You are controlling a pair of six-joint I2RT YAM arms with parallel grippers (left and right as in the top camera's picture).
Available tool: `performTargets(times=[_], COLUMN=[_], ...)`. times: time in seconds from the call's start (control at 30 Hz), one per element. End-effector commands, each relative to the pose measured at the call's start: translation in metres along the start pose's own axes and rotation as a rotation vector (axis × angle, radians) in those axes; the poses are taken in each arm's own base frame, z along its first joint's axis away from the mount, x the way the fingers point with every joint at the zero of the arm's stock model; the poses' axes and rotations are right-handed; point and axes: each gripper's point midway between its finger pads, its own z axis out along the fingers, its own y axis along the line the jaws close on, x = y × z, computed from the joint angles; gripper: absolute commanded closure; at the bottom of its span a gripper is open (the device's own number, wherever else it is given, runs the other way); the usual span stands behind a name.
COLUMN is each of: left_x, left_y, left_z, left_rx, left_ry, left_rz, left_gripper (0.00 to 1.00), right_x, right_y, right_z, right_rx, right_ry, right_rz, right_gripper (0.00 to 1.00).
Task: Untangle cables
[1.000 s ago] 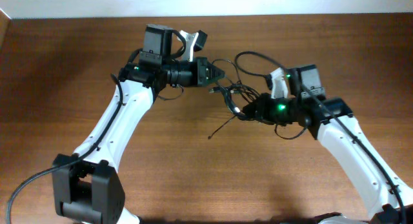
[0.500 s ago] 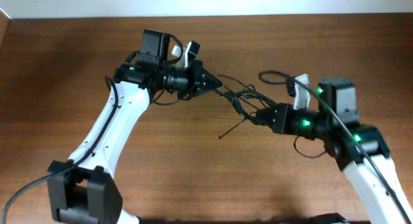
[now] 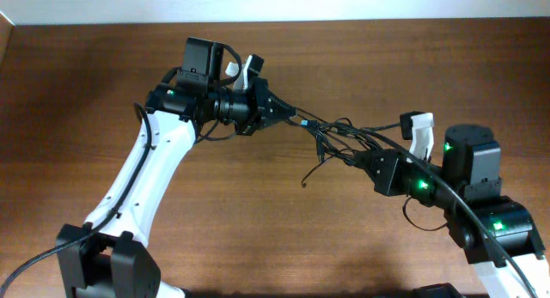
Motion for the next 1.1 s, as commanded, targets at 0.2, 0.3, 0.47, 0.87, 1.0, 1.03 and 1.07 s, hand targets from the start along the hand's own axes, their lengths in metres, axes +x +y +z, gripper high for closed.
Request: performTargets(times=[0.2, 0.3, 0.47, 0.87, 1.0, 1.03, 1.07], left_x=[-0.111, -0.110, -0.102, -0.084, -0.083, -0.082, -0.082], left_y=[0.095, 0.090, 0.069, 0.030, 0.031, 0.031, 0.030], left_z=[-0.109, -0.113, -0.126, -0.142, -0.141, -0.140, -0.139], left_rx=[-0.317, -0.285, -0.197, -0.185, -0.185, -0.184, -0.184], left_ry=[-0.507, -0.482, -0.445, -0.445, -0.440, -0.438, -0.436], left_rz=[-0.114, -0.052, 0.081, 0.425, 0.418, 0.419, 0.421], left_gripper=[1.00, 1.00, 1.00, 1.00, 1.00, 1.00, 1.00], right_x=[-0.011, -0.012, -0.013, -0.032, -0.035, -0.035, -0.034], right_y=[-0.042, -0.043, -0.057, -0.067, -0.038, -0.025, -0.014], right_z=[-0.028, -0.029, -0.033, -0.037, -0.028, -0.024, -0.020], right_rx=[0.231, 0.237, 0.318, 0.368, 0.200, 0.129, 0.065], right_ry=[-0.133, -0.136, -0.154, -0.262, -0.230, -0.209, -0.185], right_rz=[0.033, 0.034, 0.043, 0.188, 0.150, 0.130, 0.118], right_gripper=[0.95, 0.95, 0.90, 0.63, 0.72, 0.75, 0.77])
